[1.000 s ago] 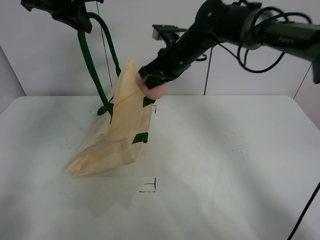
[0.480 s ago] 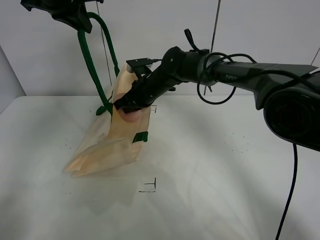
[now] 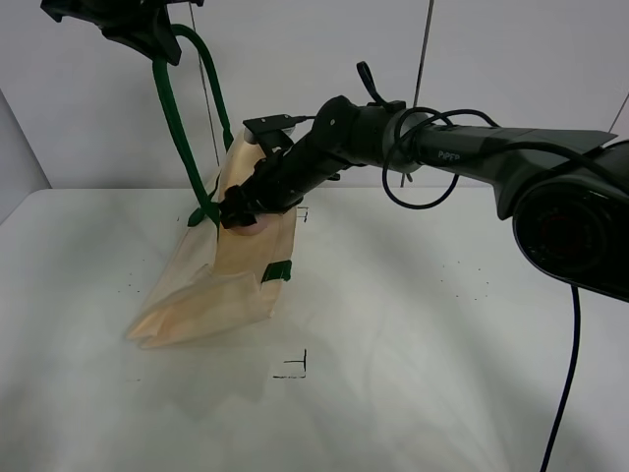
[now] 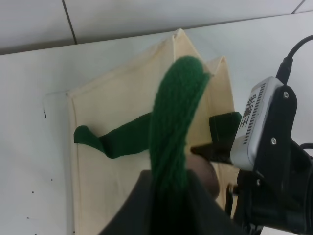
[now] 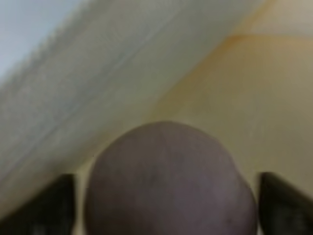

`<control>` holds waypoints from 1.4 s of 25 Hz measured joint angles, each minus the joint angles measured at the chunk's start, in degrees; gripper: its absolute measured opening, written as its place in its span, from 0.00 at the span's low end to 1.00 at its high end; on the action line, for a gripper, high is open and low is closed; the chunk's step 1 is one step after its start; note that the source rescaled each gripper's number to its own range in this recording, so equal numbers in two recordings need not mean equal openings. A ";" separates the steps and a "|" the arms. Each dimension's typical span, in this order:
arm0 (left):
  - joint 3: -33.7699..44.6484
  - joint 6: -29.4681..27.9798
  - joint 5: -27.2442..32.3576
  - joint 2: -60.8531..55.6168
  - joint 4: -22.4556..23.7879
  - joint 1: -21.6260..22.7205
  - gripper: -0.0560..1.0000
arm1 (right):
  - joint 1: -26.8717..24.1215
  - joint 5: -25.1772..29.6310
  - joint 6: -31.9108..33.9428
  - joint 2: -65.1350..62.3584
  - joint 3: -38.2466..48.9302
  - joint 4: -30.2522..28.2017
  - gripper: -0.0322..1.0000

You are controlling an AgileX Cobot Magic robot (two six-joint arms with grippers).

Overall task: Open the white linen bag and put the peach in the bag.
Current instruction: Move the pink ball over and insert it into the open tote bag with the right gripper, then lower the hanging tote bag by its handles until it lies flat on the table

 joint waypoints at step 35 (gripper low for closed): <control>0.00 0.00 0.00 0.00 -0.42 0.00 0.05 | -29.92 32.68 32.67 -5.41 -7.34 -33.42 1.00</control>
